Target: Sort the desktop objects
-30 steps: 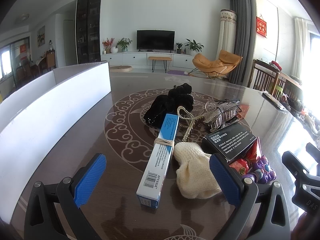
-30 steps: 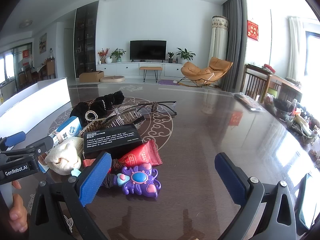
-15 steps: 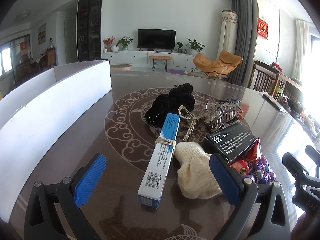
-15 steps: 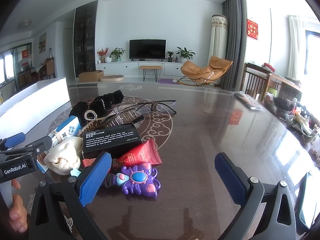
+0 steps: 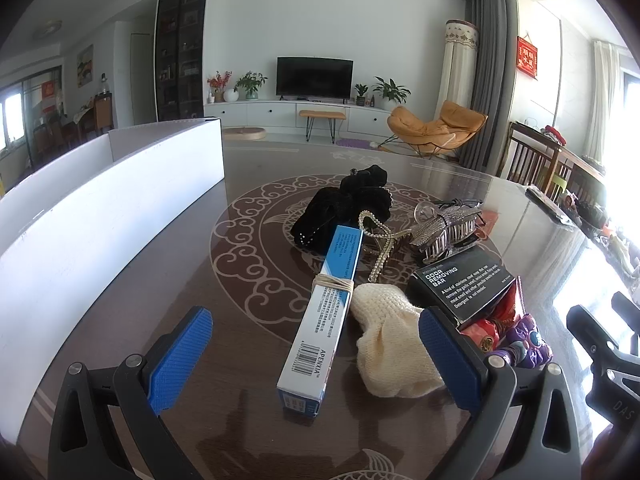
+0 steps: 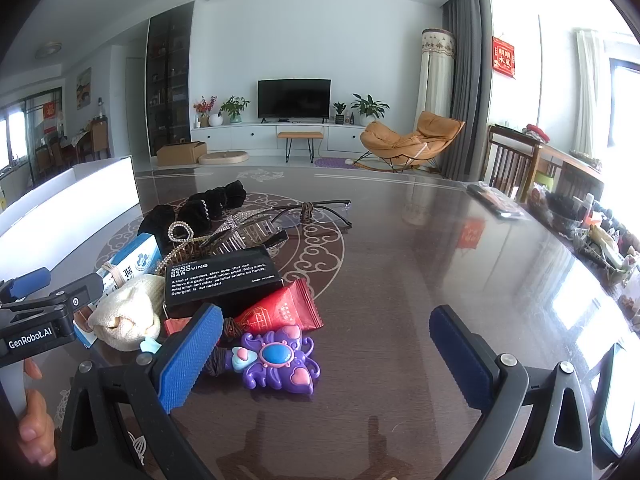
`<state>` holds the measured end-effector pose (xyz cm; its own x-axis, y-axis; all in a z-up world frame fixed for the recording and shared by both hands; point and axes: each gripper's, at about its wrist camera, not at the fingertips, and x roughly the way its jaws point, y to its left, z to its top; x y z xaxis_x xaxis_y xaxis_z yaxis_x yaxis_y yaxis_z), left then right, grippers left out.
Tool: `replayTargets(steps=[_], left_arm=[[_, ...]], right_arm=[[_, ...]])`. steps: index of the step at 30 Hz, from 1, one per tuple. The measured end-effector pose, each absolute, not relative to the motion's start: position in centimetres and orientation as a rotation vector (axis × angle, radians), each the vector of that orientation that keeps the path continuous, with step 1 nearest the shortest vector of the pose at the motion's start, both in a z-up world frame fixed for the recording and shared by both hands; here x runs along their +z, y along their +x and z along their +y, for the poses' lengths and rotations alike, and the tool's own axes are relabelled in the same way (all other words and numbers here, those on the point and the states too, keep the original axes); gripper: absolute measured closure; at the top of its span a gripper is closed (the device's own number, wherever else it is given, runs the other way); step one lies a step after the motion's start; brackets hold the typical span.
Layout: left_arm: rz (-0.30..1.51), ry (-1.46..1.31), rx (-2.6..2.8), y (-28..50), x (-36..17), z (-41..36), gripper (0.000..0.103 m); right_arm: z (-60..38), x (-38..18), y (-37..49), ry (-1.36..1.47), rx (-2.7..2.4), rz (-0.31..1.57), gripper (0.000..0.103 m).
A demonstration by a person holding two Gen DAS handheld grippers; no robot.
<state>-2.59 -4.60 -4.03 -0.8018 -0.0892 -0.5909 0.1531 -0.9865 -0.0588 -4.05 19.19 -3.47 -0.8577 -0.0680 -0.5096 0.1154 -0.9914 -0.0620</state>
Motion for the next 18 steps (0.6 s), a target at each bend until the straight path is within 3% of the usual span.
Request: replayTargets(steps=[18], left_arm=[[0.194, 0.948, -2.850, -2.76, -4.18, -5.00, 0.000]], right_arm=[[19.27, -3.45, -4.06, 0.799, -2.937, 0.133, 0.000]])
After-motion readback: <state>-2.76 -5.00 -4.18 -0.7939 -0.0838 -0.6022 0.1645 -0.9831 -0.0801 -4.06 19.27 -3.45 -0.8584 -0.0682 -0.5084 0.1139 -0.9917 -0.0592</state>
